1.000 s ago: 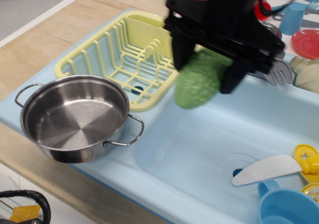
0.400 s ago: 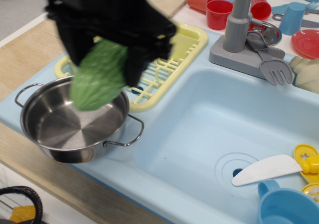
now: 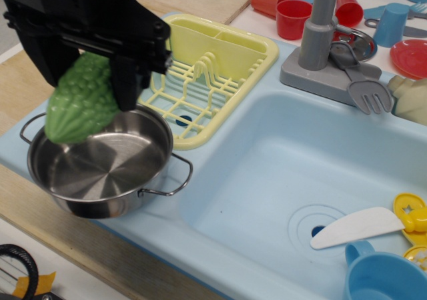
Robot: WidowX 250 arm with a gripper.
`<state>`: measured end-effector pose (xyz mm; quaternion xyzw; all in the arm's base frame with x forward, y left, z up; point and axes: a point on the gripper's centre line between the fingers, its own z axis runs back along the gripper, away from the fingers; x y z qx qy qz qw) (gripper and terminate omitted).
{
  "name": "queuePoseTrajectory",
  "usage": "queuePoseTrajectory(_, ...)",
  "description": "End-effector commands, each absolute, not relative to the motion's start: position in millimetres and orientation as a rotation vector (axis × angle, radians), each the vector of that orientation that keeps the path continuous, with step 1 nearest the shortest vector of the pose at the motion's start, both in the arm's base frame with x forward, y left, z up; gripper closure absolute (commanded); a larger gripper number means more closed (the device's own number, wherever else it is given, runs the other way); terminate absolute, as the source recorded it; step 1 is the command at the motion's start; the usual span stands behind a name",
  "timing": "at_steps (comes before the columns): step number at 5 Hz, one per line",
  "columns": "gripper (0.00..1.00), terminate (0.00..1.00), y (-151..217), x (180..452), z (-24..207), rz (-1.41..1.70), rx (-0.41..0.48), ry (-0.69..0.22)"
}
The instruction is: Put green squash into pot or pan
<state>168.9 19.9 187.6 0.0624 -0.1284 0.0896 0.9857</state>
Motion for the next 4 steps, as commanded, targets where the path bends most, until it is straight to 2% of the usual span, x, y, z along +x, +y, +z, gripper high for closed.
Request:
queuePoseTrajectory(1, 0.00, 0.00, 28.0, 171.2, 182.8, 0.147, 0.071, -0.237)
queuePoseTrajectory(3, 0.00, 0.00, 28.0, 171.2, 182.8, 0.147, 0.071, -0.237)
queuePoseTrajectory(4, 0.00, 1.00, 28.0, 171.2, 182.8, 0.147, 0.071, -0.237)
